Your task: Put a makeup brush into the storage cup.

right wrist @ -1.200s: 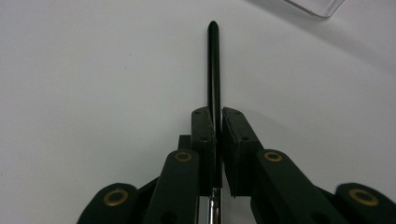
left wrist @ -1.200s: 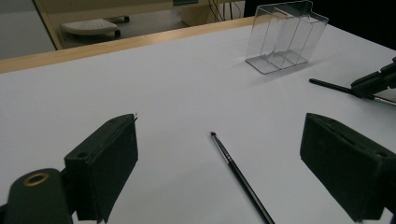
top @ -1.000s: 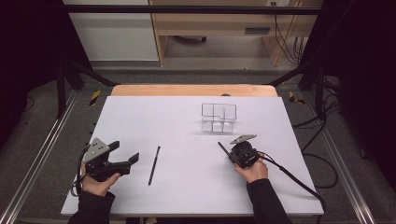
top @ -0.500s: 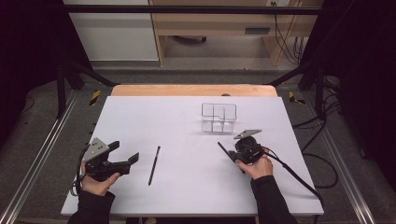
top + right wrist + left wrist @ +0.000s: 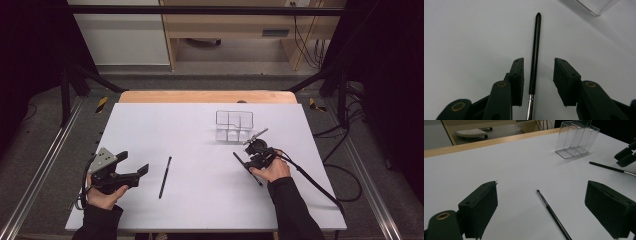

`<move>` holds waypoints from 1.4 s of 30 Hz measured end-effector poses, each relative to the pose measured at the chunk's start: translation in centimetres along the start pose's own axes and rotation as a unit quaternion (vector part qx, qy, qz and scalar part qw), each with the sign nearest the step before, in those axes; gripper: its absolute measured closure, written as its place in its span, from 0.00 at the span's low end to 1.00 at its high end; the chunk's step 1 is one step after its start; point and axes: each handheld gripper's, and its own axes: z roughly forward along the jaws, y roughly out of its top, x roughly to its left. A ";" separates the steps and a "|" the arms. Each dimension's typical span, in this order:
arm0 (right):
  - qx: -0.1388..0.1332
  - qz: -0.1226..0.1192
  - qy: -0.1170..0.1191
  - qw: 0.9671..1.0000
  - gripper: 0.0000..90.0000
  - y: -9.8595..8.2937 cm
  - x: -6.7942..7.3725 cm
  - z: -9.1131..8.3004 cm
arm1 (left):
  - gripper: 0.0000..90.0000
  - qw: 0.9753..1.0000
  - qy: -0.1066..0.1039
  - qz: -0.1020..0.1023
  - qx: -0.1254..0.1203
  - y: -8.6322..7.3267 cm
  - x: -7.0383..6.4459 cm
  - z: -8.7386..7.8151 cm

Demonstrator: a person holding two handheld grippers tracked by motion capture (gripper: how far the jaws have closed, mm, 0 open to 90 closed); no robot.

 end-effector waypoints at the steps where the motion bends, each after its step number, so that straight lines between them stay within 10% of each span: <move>1: 0.004 0.000 0.002 1.000 0.68 0.2 0.0 0.3 | 0.11 1.000 0.000 0.000 0.000 0.0 0.0 0.0; 42: 0.085 -0.015 0.007 0.996 0.94 1.2 0.5 2.4 | 0.12 1.000 -0.002 0.004 0.006 0.0 -0.1 0.2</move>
